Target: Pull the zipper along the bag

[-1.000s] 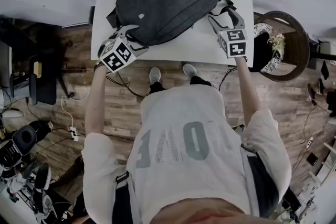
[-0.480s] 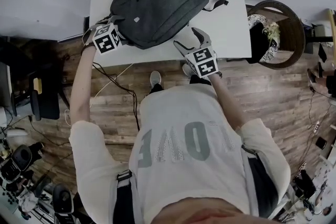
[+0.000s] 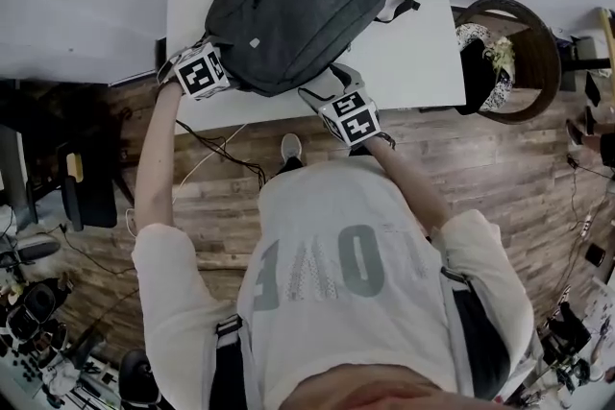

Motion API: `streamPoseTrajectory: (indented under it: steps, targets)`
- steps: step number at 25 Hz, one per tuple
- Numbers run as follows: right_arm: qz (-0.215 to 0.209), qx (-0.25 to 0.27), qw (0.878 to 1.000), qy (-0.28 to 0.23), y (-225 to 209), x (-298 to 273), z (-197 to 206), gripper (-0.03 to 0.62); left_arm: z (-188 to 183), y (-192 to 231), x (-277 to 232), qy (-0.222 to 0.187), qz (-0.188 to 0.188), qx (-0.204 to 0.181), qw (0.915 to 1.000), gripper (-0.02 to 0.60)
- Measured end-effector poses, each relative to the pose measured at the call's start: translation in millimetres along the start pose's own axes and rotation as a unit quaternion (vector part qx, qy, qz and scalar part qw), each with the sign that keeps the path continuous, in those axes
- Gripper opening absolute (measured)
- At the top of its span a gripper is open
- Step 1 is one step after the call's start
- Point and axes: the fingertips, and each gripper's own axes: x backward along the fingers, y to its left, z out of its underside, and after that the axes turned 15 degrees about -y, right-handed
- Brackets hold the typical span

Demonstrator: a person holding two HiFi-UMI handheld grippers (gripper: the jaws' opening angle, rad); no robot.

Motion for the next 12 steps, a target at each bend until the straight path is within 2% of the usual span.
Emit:
streamPoseTrajectory:
  steps: [6,12]
  targets:
    - [0.014,0.017,1.000,0.011,-7.2,-9.5,5.0,0.360,0.7,-2.9,-3.8,-0.010,-0.002,0.015,0.9998,0.379]
    - [-0.009,0.024,0.999,0.030,-17.6,-8.3,8.1,0.360,-6.5,-18.6,-8.9,-0.017,-0.001,0.035,0.9992,0.377]
